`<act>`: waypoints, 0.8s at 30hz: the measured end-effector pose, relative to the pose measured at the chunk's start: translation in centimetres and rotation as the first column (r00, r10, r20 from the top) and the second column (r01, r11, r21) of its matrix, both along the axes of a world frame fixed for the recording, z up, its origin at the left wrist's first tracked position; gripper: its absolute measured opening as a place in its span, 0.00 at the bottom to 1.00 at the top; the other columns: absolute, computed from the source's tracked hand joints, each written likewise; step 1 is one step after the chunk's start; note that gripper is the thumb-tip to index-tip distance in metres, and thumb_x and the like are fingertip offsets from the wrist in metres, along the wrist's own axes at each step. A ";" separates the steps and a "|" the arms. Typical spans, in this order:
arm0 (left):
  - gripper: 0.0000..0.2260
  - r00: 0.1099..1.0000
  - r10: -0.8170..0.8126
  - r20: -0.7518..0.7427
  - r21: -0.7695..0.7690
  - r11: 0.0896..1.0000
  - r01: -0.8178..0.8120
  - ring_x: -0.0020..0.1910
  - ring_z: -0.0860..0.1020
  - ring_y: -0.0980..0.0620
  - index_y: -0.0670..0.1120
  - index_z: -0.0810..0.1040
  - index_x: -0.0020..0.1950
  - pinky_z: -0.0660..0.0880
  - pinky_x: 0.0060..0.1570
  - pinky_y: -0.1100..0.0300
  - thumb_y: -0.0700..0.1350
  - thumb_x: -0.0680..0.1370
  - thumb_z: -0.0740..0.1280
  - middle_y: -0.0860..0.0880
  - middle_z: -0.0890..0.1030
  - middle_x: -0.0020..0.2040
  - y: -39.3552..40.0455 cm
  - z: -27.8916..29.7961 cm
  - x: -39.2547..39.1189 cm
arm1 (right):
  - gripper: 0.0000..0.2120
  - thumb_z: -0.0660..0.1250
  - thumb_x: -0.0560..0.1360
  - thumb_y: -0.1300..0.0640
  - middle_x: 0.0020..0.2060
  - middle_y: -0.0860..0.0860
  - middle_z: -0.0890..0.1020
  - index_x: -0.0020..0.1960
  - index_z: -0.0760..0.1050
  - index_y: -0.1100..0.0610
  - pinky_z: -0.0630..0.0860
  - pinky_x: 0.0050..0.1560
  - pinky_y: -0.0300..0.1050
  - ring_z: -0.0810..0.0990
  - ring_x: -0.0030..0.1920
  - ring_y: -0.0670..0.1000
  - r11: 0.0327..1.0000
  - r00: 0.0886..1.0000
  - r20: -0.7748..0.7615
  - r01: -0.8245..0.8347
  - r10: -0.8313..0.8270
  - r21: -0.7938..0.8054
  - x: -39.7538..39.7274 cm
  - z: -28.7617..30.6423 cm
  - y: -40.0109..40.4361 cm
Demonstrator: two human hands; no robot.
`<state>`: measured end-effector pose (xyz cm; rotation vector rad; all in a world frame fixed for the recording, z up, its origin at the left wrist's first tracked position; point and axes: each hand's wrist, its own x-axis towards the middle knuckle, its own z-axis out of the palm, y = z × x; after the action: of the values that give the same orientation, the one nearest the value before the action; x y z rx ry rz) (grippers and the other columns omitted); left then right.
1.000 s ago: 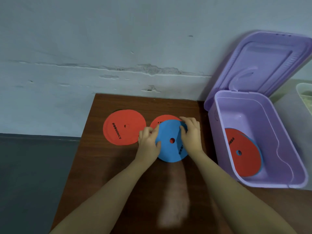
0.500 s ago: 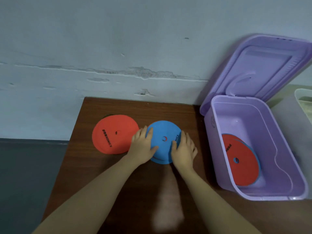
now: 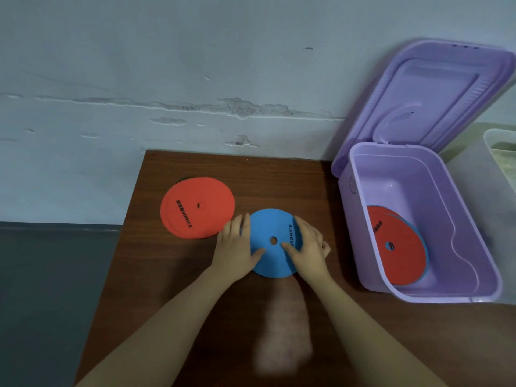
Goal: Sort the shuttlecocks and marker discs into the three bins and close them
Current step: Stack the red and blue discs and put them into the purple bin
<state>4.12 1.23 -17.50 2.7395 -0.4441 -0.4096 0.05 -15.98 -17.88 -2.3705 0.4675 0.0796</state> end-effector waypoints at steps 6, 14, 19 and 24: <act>0.34 0.995 -0.067 -0.067 0.002 0.998 0.067 0.74 0.48 0.46 0.48 0.46 0.76 0.50 0.71 0.49 0.57 0.77 0.61 0.47 0.49 0.77 0.6 0.2 -1.0 | 0.33 0.71 0.70 0.54 0.69 0.44 0.66 0.72 0.62 0.47 0.49 0.67 0.49 0.58 0.70 0.48 0.999 1.000 -0.005 0.001 -0.001 0.034 -0.8 0.5 0.3; 0.38 0.988 0.100 -0.115 -0.191 0.974 -0.121 0.59 0.63 0.49 0.49 0.52 0.75 0.61 0.61 0.56 0.55 0.73 0.69 0.48 0.62 0.58 0.9 0.0 -1.9 | 0.34 0.73 0.67 0.56 0.64 0.48 0.65 0.69 0.63 0.47 0.50 0.67 0.51 0.62 0.66 0.52 0.998 0.993 -0.101 0.063 -0.060 0.022 -0.5 0.9 0.9; 0.37 0.993 0.084 -0.080 -0.172 0.980 -0.097 0.61 0.62 0.49 0.50 0.51 0.76 0.59 0.60 0.57 0.55 0.73 0.68 0.48 0.63 0.61 1.2 0.1 -2.5 | 0.30 0.73 0.66 0.56 0.61 0.49 0.69 0.64 0.65 0.44 0.55 0.64 0.53 0.65 0.63 0.54 0.995 0.989 -0.122 0.087 -0.080 0.049 -0.7 1.1 0.8; 0.38 0.996 -0.018 -0.091 -0.127 0.992 0.006 0.72 0.52 0.48 0.49 0.50 0.76 0.53 0.68 0.50 0.56 0.74 0.66 0.52 0.52 0.76 1.0 -0.2 -2.9 | 0.26 0.72 0.68 0.61 0.59 0.44 0.74 0.62 0.69 0.47 0.53 0.60 0.42 0.70 0.61 0.47 0.979 0.993 -0.016 0.116 -0.115 0.170 -2.6 0.7 0.1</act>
<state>1.22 2.18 -17.68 2.5852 -0.4469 -0.4911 -2.54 -15.83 -17.22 -2.1712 0.5766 0.0705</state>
